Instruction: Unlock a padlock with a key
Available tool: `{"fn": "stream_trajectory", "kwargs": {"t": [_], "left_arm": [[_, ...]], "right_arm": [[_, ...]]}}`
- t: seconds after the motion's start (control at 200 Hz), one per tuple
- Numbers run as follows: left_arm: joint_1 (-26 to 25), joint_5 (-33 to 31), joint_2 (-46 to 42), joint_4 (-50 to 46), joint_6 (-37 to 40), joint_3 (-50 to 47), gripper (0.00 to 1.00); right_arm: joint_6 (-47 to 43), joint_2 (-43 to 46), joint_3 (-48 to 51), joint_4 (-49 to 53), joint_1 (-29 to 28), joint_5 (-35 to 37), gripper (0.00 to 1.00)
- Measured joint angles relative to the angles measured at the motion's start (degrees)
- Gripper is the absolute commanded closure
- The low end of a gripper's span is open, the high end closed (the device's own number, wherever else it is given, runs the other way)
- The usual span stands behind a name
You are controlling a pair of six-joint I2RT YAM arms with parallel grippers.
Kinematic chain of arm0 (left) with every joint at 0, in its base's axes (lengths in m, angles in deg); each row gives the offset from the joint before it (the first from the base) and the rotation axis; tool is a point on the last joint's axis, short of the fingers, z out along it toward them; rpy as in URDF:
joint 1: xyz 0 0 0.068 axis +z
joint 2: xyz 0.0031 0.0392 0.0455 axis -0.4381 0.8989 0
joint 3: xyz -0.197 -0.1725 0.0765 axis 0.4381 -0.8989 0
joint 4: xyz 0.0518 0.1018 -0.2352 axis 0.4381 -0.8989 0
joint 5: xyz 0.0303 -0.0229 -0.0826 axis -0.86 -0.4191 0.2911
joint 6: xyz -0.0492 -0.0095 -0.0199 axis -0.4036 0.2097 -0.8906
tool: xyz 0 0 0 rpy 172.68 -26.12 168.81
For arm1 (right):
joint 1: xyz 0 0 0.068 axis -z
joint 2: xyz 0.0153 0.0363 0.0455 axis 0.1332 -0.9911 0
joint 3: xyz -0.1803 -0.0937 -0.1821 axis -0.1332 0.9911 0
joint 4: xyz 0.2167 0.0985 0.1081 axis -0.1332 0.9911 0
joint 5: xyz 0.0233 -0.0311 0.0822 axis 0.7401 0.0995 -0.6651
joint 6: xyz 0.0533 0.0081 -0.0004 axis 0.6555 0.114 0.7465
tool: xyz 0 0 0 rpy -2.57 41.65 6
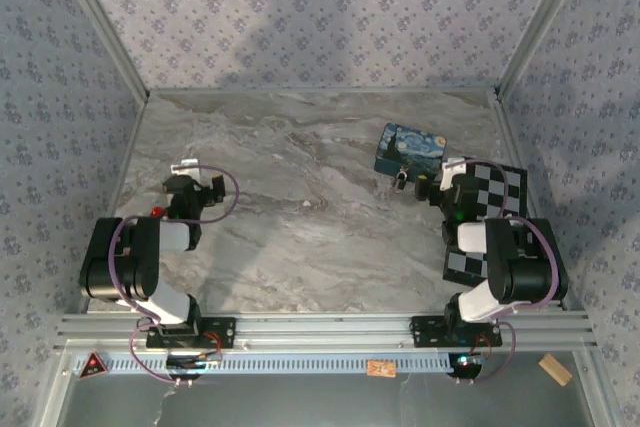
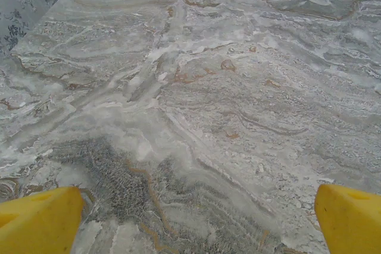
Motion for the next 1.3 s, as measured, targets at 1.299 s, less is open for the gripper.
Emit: {"fn": "stream_trajectory", "kwargs": {"t": [1.299], "left_arm": [[0.0,0.0,0.0,0.0,0.0,0.0,0.0]], "right_arm": [[0.26,0.0,0.0,-0.13,0.76,-0.07,0.01]]}}
